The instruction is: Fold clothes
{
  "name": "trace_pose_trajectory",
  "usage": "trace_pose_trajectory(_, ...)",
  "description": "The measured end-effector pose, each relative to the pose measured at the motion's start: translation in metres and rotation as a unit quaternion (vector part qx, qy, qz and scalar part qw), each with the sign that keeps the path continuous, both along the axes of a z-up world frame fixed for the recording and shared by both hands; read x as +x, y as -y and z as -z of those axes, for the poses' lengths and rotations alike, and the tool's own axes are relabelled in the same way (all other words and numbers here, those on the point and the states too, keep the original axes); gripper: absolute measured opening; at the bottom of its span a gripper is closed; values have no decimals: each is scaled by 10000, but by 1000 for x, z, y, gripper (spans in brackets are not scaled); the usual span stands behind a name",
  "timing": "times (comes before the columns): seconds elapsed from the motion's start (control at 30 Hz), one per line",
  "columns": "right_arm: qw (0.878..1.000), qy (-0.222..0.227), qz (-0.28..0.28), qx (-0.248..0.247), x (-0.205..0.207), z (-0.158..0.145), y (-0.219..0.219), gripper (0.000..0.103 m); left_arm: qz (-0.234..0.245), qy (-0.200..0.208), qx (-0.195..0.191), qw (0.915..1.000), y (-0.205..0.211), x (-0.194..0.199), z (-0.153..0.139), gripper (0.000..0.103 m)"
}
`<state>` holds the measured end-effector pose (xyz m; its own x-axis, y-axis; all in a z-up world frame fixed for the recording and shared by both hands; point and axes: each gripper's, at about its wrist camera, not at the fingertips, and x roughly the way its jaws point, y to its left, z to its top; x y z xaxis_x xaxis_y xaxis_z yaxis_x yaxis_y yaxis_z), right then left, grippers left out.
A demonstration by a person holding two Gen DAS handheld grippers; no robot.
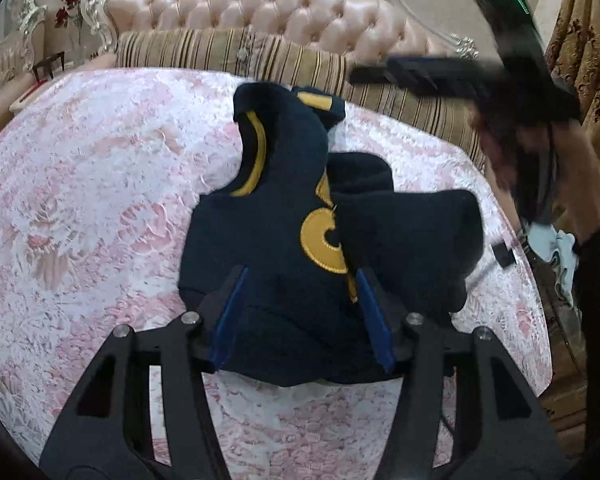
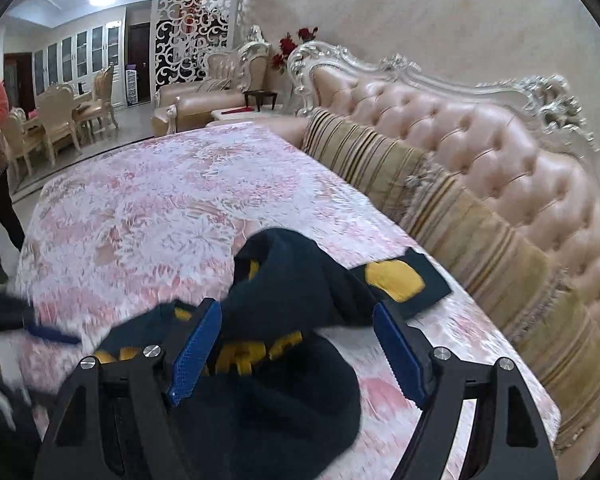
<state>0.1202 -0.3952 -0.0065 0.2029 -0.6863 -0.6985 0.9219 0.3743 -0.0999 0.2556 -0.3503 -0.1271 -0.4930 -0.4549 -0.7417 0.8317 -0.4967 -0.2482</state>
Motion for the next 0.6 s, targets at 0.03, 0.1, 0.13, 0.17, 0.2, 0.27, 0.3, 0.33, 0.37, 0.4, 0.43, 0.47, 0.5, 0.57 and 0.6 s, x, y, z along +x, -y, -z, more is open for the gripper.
trace_pose_trajectory(0.03, 9999, -29, -39, 140, 5, 3, 13, 81, 17, 4, 25, 10000, 0, -2, 3, 57)
trace_pose_trajectory(0.1, 9990, -281, -182, 295, 19, 8, 31, 81, 56, 48, 60, 10000, 1, -5, 9, 34)
trace_pose_trajectory(0.13, 9975, -568, -301, 290, 30, 12, 41, 81, 71, 98, 70, 9999, 2, -7, 11, 17)
trace_pose_trajectory(0.17, 9960, -777, -368, 259, 38, 15, 47, 81, 89, 136, 71, 9998, 2, -8, 13, 14)
trace_pose_trajectory(0.2, 9940, -984, -432, 226, 46, 18, 54, 81, 107, 174, 71, 9998, 2, -10, 15, 13)
trace_pose_trajectory(0.27, 9910, -1207, -447, 361, 59, 28, 70, 81, 108, 213, 52, 9997, 3, -10, 16, 12)
trace_pose_trajectory(0.3, 9895, -1296, -434, 478, 64, 34, 79, 81, 102, 244, 25, 9996, 3, -11, 16, 12)
trace_pose_trajectory(0.33, 9878, -1384, -438, 570, 68, 41, 85, 81, 95, 275, -2, 9996, 2, -11, 15, 12)
trace_pose_trajectory(0.37, 9859, -1473, -445, 652, 70, 48, 90, 81, 94, 308, -22, 9995, 2, -11, 16, 12)
trace_pose_trajectory(0.4, 9839, -1562, -452, 735, 73, 55, 95, 80, 94, 340, -42, 9994, 1, -11, 16, 12)
trace_pose_trajectory(0.43, 9818, -1651, -459, 817, 75, 62, 99, 78, 95, 396, -89, 9991, 0, -12, 16, 11)
trace_pose_trajectory(0.47, 9821, -1563, -490, 929, 74, 67, 101, 46, 70, 474, -167, 9987, -2, -12, 15, 10)
trace_pose_trajectory(0.5, 9824, -1397, -481, 1142, 70, 72, 105, 9, 43, 554, -248, 9981, -4, -13, 14, 9)
trace_pose_trajectory(0.57, 9841, -1346, -352, 1106, 66, 73, 103, 8, 3, 651, -360, 9972, -5, -11, 11, 9)
trace_pose_trajectory(0.6, 9866, -1251, -279, 1007, 62, 66, 99, 8, -17, 698, -415, 9967, -6, -10, 10, 8)
